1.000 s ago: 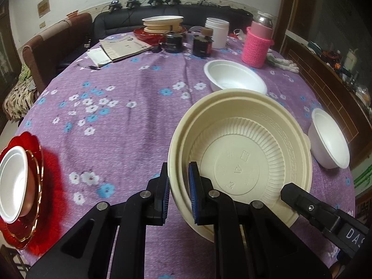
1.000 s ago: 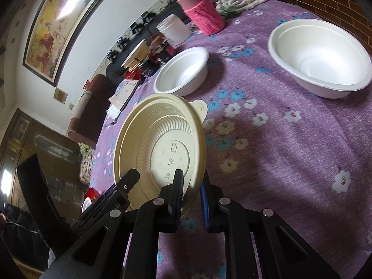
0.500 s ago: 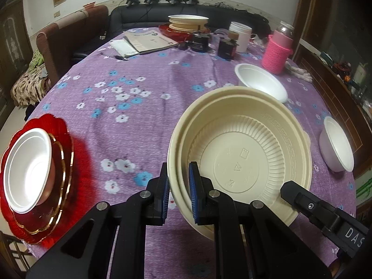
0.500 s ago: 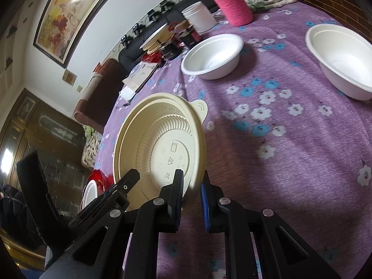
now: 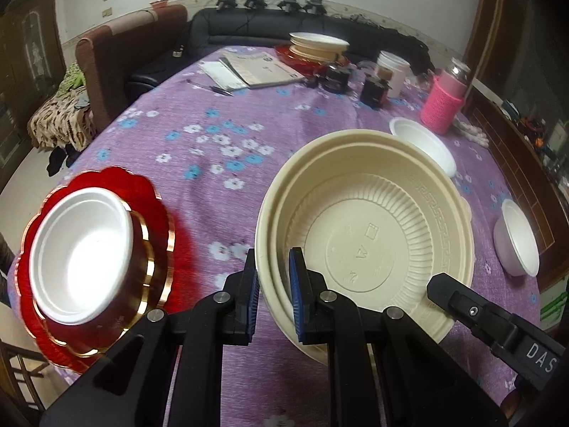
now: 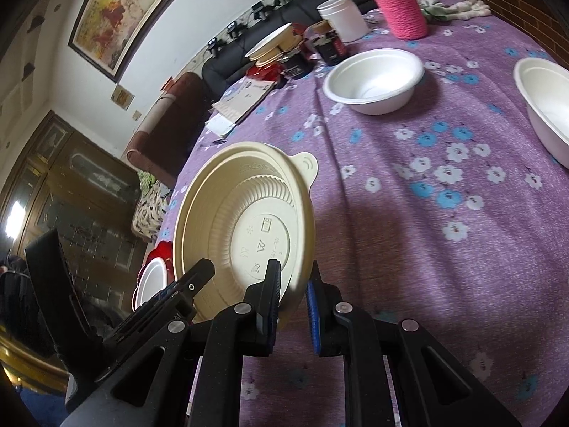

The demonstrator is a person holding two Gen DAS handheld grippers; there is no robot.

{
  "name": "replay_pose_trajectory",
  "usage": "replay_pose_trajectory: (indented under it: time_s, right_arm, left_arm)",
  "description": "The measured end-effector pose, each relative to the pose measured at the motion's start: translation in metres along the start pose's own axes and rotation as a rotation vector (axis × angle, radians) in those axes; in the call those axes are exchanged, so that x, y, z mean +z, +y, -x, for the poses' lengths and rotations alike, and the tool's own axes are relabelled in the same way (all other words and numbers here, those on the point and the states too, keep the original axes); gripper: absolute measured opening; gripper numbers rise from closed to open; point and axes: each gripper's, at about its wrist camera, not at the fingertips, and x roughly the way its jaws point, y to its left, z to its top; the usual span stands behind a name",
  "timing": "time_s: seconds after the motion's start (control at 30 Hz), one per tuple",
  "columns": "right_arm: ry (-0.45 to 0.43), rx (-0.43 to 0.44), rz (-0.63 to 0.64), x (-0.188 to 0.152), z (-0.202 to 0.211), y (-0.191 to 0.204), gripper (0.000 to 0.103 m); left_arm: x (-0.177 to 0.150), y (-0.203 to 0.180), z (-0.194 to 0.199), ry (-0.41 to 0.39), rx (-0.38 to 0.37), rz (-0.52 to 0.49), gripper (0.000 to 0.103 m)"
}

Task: Organize plates and bowls
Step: 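Lift the beige bowl with the left tool and carry it toward the red stack, then lower the beige bowl into the white bowl on the red stack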

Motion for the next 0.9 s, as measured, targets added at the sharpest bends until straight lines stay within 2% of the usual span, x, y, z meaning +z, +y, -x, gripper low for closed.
replay_pose_trajectory:
  time_s: [0.6,0.9]
  right_arm:
    - [0.070,0.083,0.154,-0.005,-0.036,0.086,0.014]
    - [0.105,0.102,0.204,-0.011,-0.056,0.115,0.014]
  left_arm:
    - [0.003,0.085,0.017,-0.044,0.103,0.165,0.014]
    - [0.002,0.111,0.020,-0.052,0.144,0.216,0.014]
